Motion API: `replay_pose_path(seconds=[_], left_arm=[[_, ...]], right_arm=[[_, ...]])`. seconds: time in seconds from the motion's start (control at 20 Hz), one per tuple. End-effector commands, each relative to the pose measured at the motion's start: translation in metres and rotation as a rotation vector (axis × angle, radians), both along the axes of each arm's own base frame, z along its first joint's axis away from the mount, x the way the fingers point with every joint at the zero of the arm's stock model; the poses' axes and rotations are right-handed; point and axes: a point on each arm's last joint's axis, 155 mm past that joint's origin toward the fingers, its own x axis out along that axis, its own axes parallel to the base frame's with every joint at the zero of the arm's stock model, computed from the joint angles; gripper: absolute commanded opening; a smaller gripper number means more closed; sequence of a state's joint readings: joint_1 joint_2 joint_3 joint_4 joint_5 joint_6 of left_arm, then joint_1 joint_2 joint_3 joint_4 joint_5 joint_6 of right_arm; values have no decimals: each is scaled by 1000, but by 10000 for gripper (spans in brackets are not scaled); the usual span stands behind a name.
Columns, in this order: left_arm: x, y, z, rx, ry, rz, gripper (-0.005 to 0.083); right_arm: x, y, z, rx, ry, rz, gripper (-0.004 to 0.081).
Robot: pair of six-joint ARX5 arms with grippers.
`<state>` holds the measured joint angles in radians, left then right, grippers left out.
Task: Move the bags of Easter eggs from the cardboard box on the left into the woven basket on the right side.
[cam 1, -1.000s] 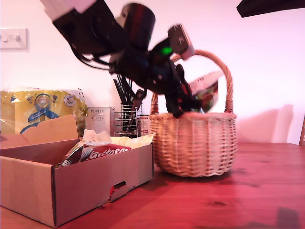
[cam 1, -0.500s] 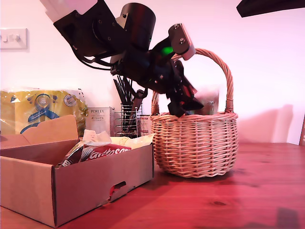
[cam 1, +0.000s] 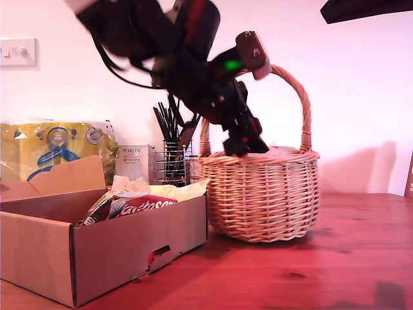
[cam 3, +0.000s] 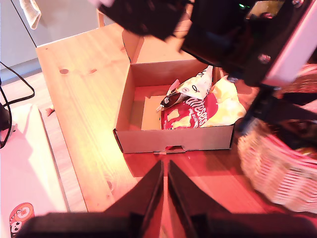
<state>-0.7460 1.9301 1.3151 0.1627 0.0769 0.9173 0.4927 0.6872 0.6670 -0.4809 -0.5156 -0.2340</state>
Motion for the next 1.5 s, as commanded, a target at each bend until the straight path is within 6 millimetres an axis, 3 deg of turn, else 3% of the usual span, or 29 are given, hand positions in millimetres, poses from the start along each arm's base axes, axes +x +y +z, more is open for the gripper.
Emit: replay_pose_path(seconds=[0.0,0.3,0.6,0.75,1.05,1.25,1.3,1.35,1.45], left_arm=[[-19,1,4,-4,63,-7,178],[-41,13,34,-55,157,2,-9],[-96,48,33,-63,480,15,-24],[-111,79,30,-97,511,63,-24],[-122,166,-3,-228,516,287,-23],[-120,197,-12,-224,518,405,-23],[-119,199,-15,-224,531,416,32],[-117,198,-20,-233,553,434,221],[-108,198,-30,-218,544,458,717]], right_arm=[[-1,0,-4,-4,3,3,-13],[-1,0,-4,-4,3,2,-13],[5,-3,-7,-23,-3,-26,-13],[5,-3,-10,-29,6,-27,-13],[6,-3,-11,-32,10,-26,-13],[6,-3,-11,-31,8,-26,-13],[6,-3,-11,-31,9,-26,-13],[6,-3,-10,-30,7,-26,-13],[6,-3,-10,-30,7,-26,-13]])
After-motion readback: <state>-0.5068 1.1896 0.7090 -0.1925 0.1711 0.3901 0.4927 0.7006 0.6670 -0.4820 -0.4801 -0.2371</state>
